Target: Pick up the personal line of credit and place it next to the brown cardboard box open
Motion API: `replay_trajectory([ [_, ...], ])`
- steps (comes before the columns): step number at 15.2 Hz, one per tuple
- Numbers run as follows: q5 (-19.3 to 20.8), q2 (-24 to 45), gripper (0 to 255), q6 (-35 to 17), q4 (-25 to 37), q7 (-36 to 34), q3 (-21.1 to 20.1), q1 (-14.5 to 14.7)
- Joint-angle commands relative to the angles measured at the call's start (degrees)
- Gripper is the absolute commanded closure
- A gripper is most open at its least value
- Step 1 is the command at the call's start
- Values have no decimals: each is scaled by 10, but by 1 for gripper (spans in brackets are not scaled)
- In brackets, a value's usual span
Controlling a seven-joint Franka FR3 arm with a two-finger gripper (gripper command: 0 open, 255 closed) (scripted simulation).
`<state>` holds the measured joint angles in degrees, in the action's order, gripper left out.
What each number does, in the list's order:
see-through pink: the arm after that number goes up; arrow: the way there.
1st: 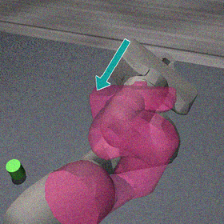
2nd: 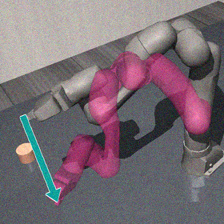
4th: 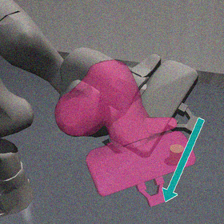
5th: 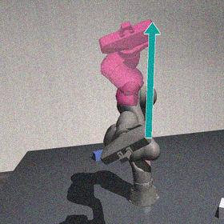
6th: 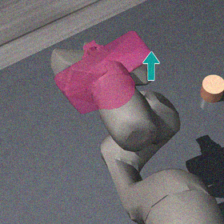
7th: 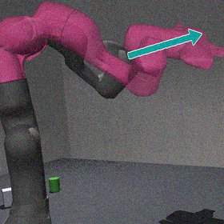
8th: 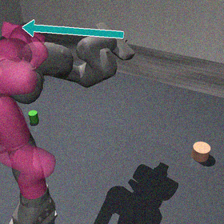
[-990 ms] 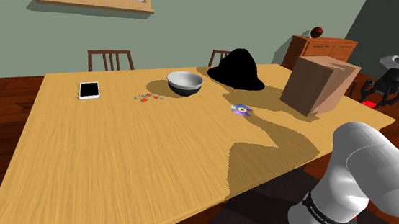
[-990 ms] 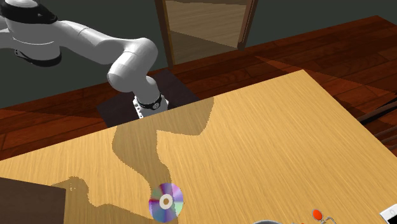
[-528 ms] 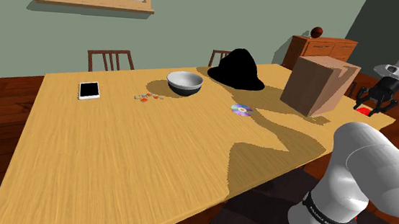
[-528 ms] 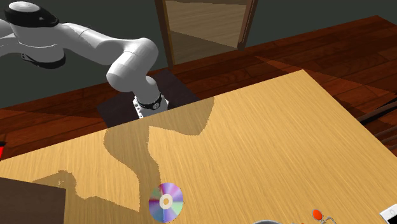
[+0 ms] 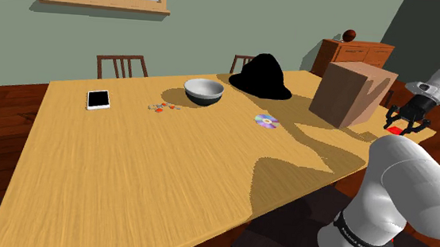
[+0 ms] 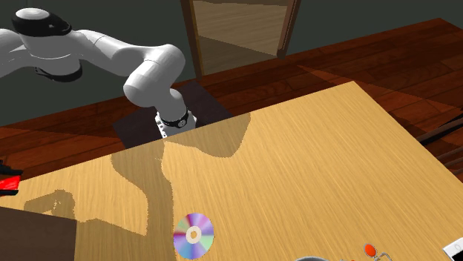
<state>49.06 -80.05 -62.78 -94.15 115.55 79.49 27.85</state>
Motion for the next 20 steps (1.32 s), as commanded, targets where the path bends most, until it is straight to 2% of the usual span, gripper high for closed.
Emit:
replay_trajectory([
  [1, 8, -7, 255, -7, -6, 3, 7, -2],
  [8, 35, -30, 255, -33, -29, 10, 32, -11],
  [16, 36, -30, 255, -33, -29, 10, 33, -11],
  [17, 36, -30, 0, -33, -29, 10, 33, -11],
  [20, 36, -30, 0, -33, -29, 10, 33, -11],
])
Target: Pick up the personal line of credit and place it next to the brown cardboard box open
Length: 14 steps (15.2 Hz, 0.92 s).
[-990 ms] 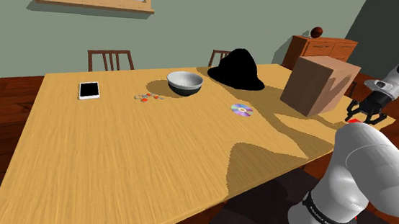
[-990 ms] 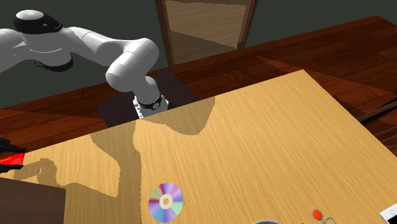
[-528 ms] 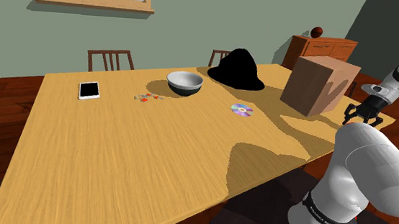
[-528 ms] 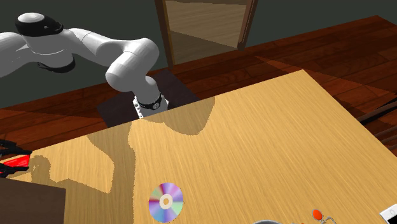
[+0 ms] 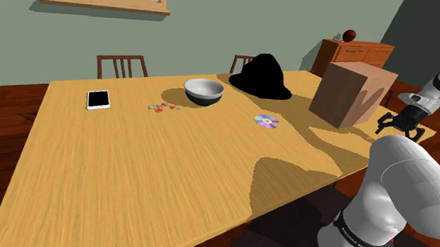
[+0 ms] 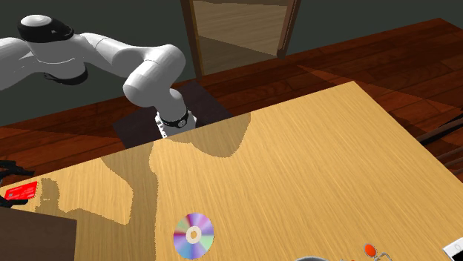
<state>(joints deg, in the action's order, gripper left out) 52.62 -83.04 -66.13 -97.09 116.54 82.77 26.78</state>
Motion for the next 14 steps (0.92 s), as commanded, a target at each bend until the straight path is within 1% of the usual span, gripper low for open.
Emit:
replay_trajectory([
  [1, 0, 0, 0, 0, 0, 0, 0, 0],
  [2, 0, 0, 0, 0, 0, 0, 0, 0],
  [6, -18, 36, 0, 46, 98, 26, -15, 48],
  [14, -18, 36, 0, 46, 98, 26, -15, 48],
])
